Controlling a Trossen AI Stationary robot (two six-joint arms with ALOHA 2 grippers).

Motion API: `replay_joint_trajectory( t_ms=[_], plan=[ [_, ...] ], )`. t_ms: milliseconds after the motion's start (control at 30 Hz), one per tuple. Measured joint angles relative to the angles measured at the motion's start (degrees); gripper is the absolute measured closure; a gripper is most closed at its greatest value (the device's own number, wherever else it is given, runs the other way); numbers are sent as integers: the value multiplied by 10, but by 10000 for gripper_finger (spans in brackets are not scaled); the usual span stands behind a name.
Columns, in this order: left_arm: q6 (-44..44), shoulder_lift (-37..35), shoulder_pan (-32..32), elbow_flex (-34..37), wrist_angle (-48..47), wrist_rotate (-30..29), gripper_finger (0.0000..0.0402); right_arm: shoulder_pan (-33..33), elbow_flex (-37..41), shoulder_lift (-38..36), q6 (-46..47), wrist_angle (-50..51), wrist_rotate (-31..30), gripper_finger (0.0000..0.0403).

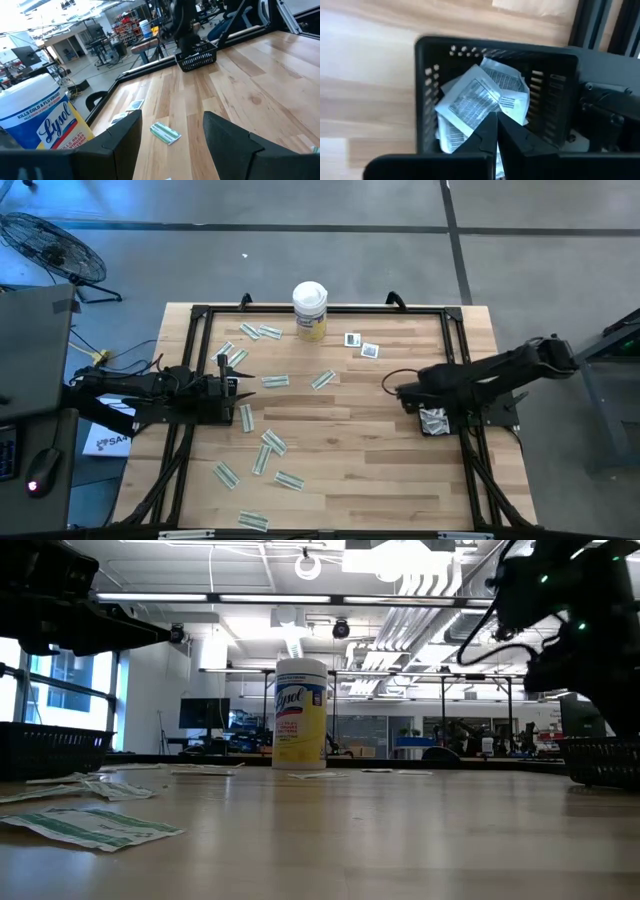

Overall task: Pick & Place First Aid Supplies
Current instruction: Put the towelette pack into the right black basket

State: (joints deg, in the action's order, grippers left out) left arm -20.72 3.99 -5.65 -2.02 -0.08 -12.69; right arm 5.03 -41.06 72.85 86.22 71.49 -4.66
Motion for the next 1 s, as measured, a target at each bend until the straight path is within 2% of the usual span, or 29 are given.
replay_joint_trajectory(
  t_ms=[233,600,767,1000],
  plan=[
    [0,0,0,0,0,0,195,-45,0,66,-88,-3,36,401],
    [0,0,0,0,0,0,195,-68,0,158,-168,-28,36,399],
    [0,0,0,0,0,0,195,-69,-2,163,-183,-21,40,402],
    [0,0,0,0,0,0,195,-51,-53,144,-180,80,42,399]
  ],
)
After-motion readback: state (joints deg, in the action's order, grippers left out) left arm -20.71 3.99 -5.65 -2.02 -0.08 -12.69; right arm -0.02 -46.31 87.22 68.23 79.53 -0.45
